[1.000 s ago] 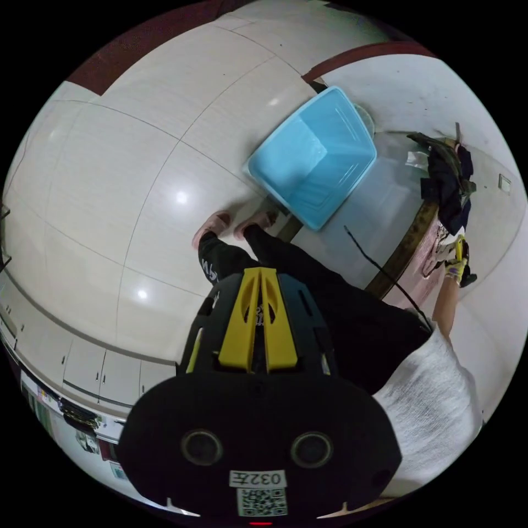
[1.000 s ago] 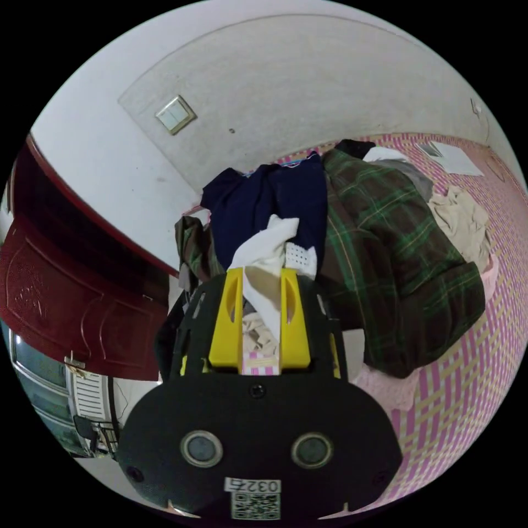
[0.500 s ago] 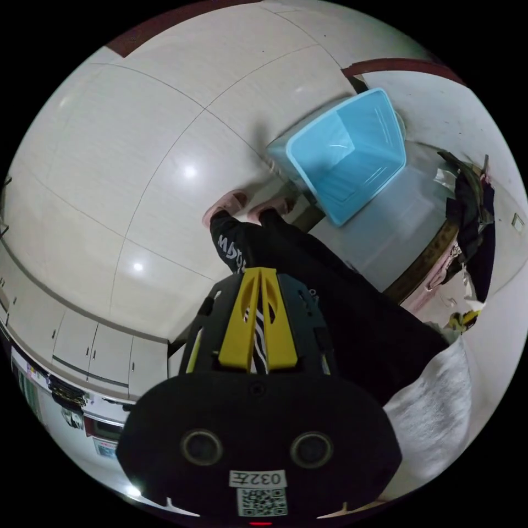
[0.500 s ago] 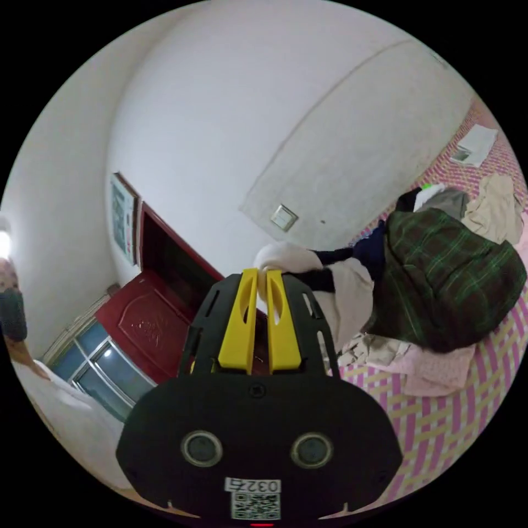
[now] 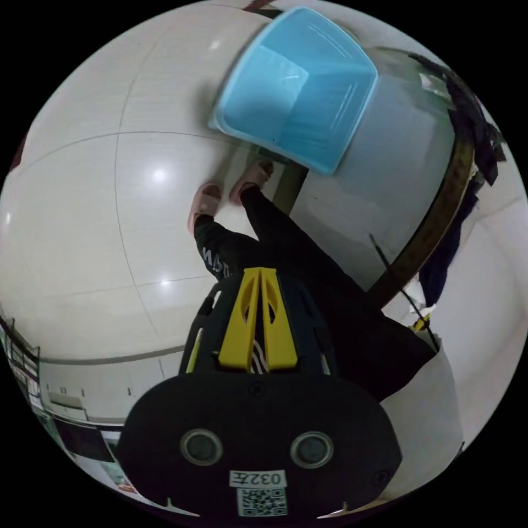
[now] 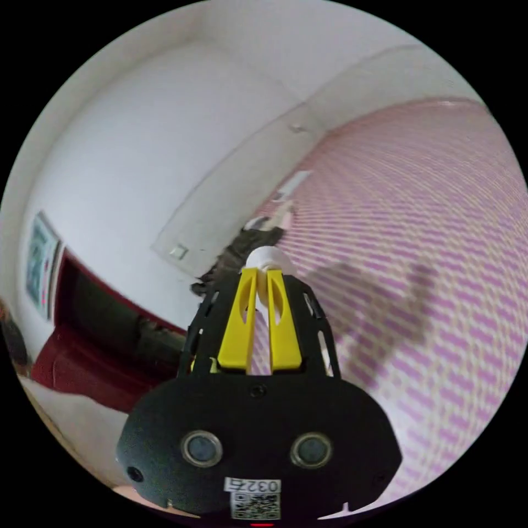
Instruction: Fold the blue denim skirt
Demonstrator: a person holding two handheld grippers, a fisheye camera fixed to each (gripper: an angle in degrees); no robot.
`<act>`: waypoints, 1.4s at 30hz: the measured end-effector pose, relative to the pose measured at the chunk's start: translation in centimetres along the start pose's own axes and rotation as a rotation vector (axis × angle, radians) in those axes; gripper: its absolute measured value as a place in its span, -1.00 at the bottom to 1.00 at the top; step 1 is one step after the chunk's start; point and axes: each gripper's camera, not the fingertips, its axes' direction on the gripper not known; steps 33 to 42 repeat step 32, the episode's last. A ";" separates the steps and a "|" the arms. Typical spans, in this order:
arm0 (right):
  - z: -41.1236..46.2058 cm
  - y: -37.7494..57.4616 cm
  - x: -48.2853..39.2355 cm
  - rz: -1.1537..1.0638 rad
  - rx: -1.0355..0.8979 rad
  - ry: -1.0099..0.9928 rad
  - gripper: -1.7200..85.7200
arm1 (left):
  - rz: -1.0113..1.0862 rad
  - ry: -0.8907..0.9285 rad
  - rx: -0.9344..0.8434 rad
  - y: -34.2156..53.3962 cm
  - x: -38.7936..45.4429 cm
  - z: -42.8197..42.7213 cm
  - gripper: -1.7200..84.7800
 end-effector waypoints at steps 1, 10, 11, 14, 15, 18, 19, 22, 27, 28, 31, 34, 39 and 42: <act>-3.1 1.7 2.3 0.130 -0.006 0.122 -0.86 | 0.047 -0.022 -0.033 -1.8 0.8 0.5 -0.98; -17.6 16.1 5.2 0.377 -0.018 0.601 -0.87 | 0.520 -0.054 -0.073 -9.9 13.4 3.4 -0.98; -18.4 17.9 5.6 0.394 -0.018 0.592 -0.87 | 0.608 -0.019 -0.045 -10.0 16.4 3.6 -0.98; -19.6 21.6 7.0 0.446 -0.013 0.555 -0.90 | 0.824 0.005 0.024 -9.8 25.0 4.1 -0.97; -19.8 22.3 7.3 0.457 -0.015 0.547 -0.90 | 0.864 0.009 0.036 -9.8 26.8 4.3 -0.96; -20.1 24.2 9.0 0.481 -0.024 0.506 -0.93 | 1.008 0.071 0.056 -10.6 35.9 5.4 -0.90; -20.2 24.5 9.6 0.484 -0.022 0.481 -0.94 | 1.049 0.072 0.081 -11.2 39.5 5.8 -0.88; -20.8 24.5 10.8 0.463 0.009 0.395 -0.94 | 1.084 0.044 0.128 -13.6 47.9 7.5 -0.83; -21.6 23.9 12.5 0.423 0.045 0.307 -0.94 | 1.031 -0.108 0.216 -18.4 57.2 11.4 -0.84; -21.8 23.9 13.1 0.418 0.053 0.291 -0.94 | 1.016 -0.129 0.208 -19.4 58.6 12.5 -0.88; -22.8 24.3 14.4 0.425 0.088 0.259 -0.94 | 1.095 -0.042 0.188 -18.9 61.2 14.5 -0.97; -23.3 24.5 14.9 0.429 0.106 0.240 -0.94 | 1.188 0.008 0.143 -17.5 62.1 15.6 -0.98; -23.3 24.5 14.9 0.429 0.106 0.240 -0.94 | 1.188 0.008 0.143 -17.5 62.1 15.6 -0.98; -23.3 24.5 14.9 0.429 0.106 0.240 -0.94 | 1.188 0.008 0.143 -17.5 62.1 15.6 -0.98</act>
